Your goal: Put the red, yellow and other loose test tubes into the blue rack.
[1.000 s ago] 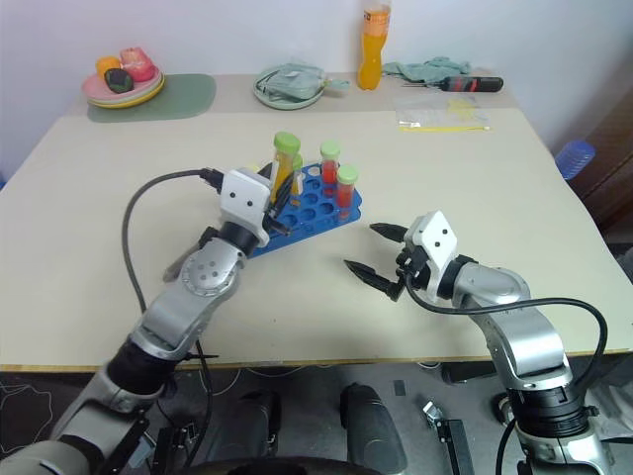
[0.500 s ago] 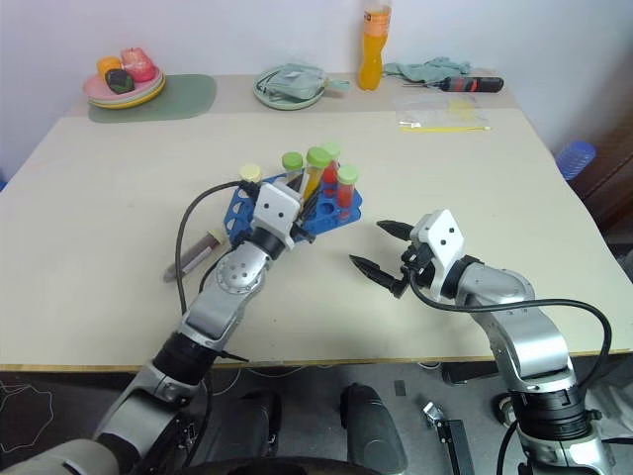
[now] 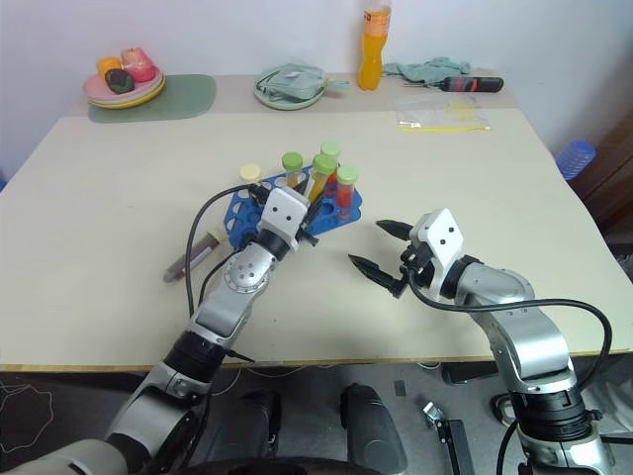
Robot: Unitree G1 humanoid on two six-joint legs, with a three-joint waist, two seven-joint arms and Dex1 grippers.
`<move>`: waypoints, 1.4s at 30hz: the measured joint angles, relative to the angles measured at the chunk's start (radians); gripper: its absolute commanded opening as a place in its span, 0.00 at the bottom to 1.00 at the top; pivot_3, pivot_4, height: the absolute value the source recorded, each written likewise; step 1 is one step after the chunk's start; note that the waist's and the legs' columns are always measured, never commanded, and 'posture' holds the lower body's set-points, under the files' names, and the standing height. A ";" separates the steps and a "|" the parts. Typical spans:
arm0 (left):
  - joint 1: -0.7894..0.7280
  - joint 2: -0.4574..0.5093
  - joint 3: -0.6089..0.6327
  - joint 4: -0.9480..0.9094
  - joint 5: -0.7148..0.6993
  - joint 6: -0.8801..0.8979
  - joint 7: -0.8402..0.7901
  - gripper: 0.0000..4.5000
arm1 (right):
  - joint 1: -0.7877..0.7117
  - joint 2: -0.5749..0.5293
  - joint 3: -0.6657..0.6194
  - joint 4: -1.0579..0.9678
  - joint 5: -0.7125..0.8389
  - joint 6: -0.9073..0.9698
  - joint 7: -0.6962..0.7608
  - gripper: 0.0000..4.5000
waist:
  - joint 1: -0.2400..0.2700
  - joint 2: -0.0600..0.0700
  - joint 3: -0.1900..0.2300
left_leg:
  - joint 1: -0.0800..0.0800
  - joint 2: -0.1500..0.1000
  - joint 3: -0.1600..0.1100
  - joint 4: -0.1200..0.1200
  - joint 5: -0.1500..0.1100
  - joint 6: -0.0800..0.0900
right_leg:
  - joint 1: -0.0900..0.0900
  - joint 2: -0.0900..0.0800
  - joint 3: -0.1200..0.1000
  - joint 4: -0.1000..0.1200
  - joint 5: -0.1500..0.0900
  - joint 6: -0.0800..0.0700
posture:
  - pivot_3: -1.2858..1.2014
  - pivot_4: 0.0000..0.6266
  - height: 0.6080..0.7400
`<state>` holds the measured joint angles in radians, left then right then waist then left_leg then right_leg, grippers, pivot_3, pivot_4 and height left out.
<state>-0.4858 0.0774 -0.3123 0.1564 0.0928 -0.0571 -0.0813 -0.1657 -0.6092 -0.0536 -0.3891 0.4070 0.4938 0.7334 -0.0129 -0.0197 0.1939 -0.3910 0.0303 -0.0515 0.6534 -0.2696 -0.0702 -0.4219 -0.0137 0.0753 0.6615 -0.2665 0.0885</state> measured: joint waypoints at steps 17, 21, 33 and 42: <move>-0.024 -0.056 0.056 0.131 0.021 -0.139 -0.038 0.18 | 0.011 0.001 0.001 -0.021 0.001 0.003 -0.017 0.96 | 0.000 0.000 0.000 | 0.000 0.000 0.000 0.000 0.000 0.000 | 0.000 0.000 0.000 0.000 0.000 0.000 | 0.52 0.24 1.00; -0.026 -0.068 0.072 0.158 0.013 -0.172 -0.050 0.18 | 0.011 0.002 0.004 -0.022 0.002 0.003 -0.021 0.96 | 0.001 0.000 0.000 | 0.000 0.000 0.000 0.000 0.000 0.000 | 0.000 0.000 0.000 0.000 0.000 0.000 | 0.52 0.24 1.00; -0.028 -0.103 0.112 0.239 -0.014 -0.276 -0.075 0.18 | 0.011 0.006 0.016 -0.023 0.009 0.004 -0.027 0.96 | 0.001 0.000 0.000 | 0.000 0.000 0.000 0.000 0.000 0.000 | 0.001 0.000 0.000 0.000 0.000 0.000 | 0.52 0.24 1.00; -0.030 -0.120 0.133 0.278 -0.039 -0.325 -0.108 0.18 | 0.011 0.007 0.017 -0.039 0.010 0.019 -0.032 0.96 | 0.001 0.000 0.000 | 0.000 0.000 0.000 0.000 0.000 0.000 | 0.001 0.000 0.000 0.000 0.000 0.000 | 0.52 0.24 1.00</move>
<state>-0.5161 -0.0425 -0.1790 0.4345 0.0540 -0.3820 -0.1888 -0.1547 -0.6022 -0.0369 -0.4285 0.4169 0.5126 0.7016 -0.0115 -0.0196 0.1936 -0.3908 0.0302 -0.0515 0.6535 -0.2698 -0.0699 -0.4212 -0.0137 0.0751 0.6616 -0.2665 0.0885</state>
